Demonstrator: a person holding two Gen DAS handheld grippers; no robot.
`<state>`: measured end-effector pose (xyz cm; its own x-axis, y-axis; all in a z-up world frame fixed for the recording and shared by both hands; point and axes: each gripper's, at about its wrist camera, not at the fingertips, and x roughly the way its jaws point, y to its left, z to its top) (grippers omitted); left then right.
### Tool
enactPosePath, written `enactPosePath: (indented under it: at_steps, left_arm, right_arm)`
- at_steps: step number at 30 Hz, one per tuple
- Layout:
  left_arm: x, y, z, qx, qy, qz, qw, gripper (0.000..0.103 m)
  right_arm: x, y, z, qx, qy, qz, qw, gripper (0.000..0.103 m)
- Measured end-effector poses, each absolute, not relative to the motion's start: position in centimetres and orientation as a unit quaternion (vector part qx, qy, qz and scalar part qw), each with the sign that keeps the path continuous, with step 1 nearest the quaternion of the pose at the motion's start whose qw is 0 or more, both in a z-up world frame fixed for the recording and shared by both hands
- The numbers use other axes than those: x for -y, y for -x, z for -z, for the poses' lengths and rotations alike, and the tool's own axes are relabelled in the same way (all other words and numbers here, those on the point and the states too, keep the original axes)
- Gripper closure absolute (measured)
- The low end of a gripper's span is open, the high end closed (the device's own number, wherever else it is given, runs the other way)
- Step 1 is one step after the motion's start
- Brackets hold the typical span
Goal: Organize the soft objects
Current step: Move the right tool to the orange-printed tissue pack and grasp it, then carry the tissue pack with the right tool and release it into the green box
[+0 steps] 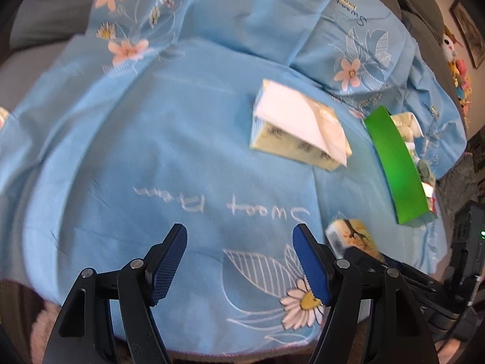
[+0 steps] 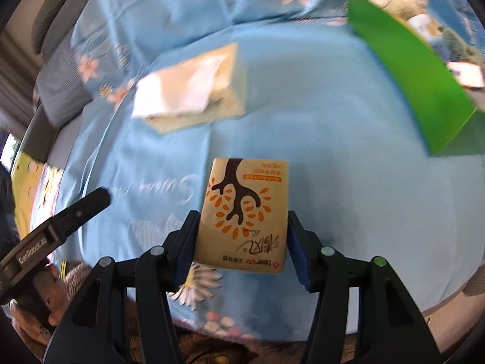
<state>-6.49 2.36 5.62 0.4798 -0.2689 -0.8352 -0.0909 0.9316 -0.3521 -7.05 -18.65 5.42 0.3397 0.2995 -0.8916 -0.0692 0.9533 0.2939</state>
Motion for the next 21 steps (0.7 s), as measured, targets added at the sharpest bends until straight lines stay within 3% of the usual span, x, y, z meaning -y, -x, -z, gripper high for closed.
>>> enactPosePath:
  at_steps: [1, 4, 9, 10, 12, 15, 17, 21]
  left_arm:
    - [-2.3, 6.6, -5.4, -0.512, 0.185, 0.059, 0.837, 0.03]
    - [-1.6, 6.8, -4.8, -0.524, 0.198, 0.08, 0.825, 0.03]
    - [1.5, 7.2, -4.3, -0.53, 0.189, 0.133, 0.816, 0.031]
    - [2.2, 7.2, -4.3, -0.529, 0.188, 0.145, 0.814, 0.036]
    - [3.8, 7.2, -4.2, -0.529, 0.186, 0.17, 0.81, 0.043]
    - [5.8, 7.1, -3.8, -0.529, 0.169, 0.197, 0.808, 0.066]
    - [6.5, 7.0, -3.5, -0.527, 0.169, 0.205, 0.807, 0.07]
    - [7.3, 6.7, -3.3, -0.523, 0.171, 0.223, 0.804, 0.073]
  right_arm:
    - [18.6, 6.9, -5.3, -0.564, -0.1, -0.108, 0.812, 0.047]
    - [18.9, 6.7, -5.3, -0.566, -0.101, -0.085, 0.814, 0.03]
    - [21.6, 7.6, -7.2, -0.535, -0.149, -0.082, 0.827, 0.028]
    - [21.9, 7.6, -7.3, -0.533, -0.158, -0.084, 0.827, 0.028]
    - [22.2, 7.6, -7.1, -0.534, -0.179, -0.099, 0.82, 0.031]
    - [22.3, 7.5, -6.0, -0.543, -0.214, -0.125, 0.802, 0.039]
    - [22.3, 7.2, -5.1, -0.553, -0.224, -0.129, 0.792, 0.05]
    - [22.3, 6.8, -3.7, -0.565, -0.239, -0.136, 0.778, 0.057]
